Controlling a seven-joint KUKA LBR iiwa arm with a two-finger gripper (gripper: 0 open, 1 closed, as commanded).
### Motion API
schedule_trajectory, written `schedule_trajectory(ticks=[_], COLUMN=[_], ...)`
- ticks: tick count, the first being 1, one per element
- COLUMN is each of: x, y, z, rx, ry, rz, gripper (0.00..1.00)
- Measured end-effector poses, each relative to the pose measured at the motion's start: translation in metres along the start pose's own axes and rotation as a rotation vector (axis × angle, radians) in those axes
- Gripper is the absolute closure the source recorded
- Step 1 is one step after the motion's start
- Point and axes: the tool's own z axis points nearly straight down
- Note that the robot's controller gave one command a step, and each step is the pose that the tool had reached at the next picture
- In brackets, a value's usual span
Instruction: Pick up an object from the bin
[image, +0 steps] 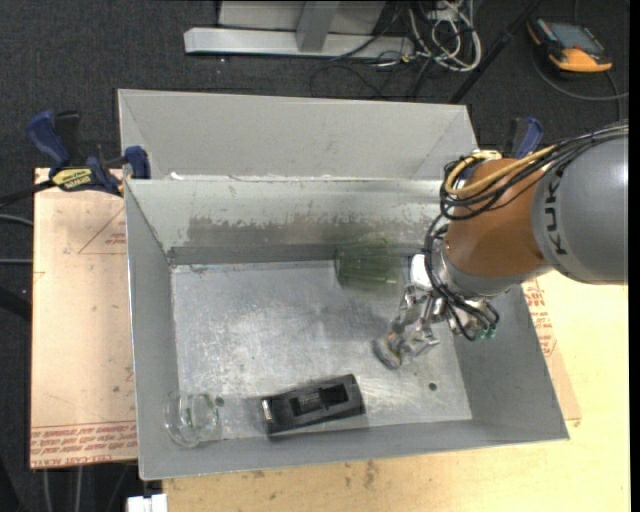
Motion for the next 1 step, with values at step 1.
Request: schedule_trajectory(ticks=[1], x=[0.0], y=[0.0001], z=[0.0001], rx=[0.0], ry=[0.0], rz=[-0.001], gripper=[1.0])
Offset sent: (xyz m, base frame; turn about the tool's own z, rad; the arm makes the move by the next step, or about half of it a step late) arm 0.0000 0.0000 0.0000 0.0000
